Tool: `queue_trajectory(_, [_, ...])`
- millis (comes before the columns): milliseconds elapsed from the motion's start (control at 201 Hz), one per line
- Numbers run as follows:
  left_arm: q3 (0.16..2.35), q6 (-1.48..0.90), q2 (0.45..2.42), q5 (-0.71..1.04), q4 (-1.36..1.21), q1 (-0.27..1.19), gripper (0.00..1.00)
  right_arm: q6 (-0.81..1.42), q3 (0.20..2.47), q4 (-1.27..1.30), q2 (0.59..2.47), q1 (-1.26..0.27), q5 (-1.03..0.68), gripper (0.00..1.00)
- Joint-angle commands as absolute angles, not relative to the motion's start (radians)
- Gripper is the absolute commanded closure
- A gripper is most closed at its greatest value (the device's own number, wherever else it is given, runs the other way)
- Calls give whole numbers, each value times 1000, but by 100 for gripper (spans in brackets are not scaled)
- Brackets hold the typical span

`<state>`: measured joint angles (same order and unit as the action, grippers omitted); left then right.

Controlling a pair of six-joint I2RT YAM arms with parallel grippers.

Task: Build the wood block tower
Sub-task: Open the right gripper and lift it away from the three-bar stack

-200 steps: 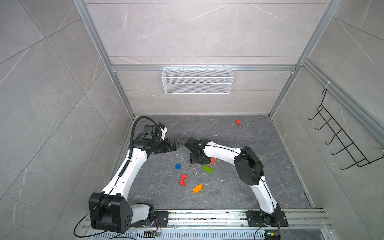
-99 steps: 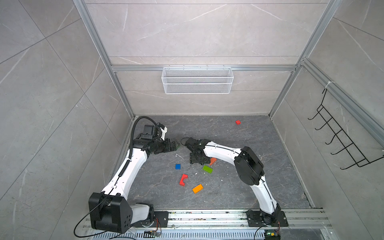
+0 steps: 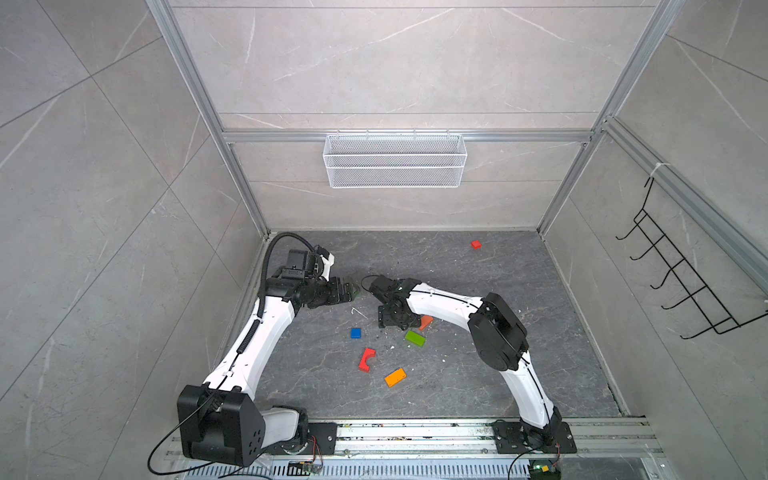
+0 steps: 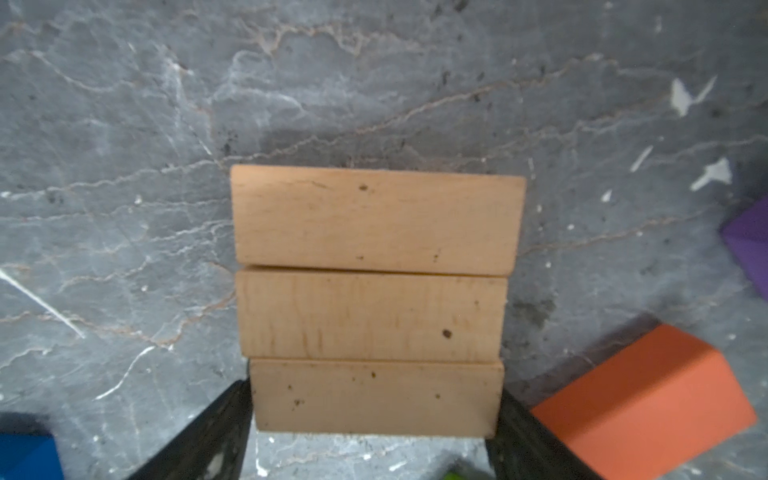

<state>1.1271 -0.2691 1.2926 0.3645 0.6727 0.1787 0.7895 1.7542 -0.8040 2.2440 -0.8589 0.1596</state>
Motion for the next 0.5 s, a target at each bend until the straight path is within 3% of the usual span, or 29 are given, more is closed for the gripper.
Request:
queue_trajectory(0, [1129, -269, 1265, 354, 665, 174, 0, 775, 1749, -790, 2227, -859, 163, 14])
queue_trajectory(493, [1132, -270, 1280, 366, 670, 175, 0, 752, 1685, -812, 2098, -859, 206, 7])
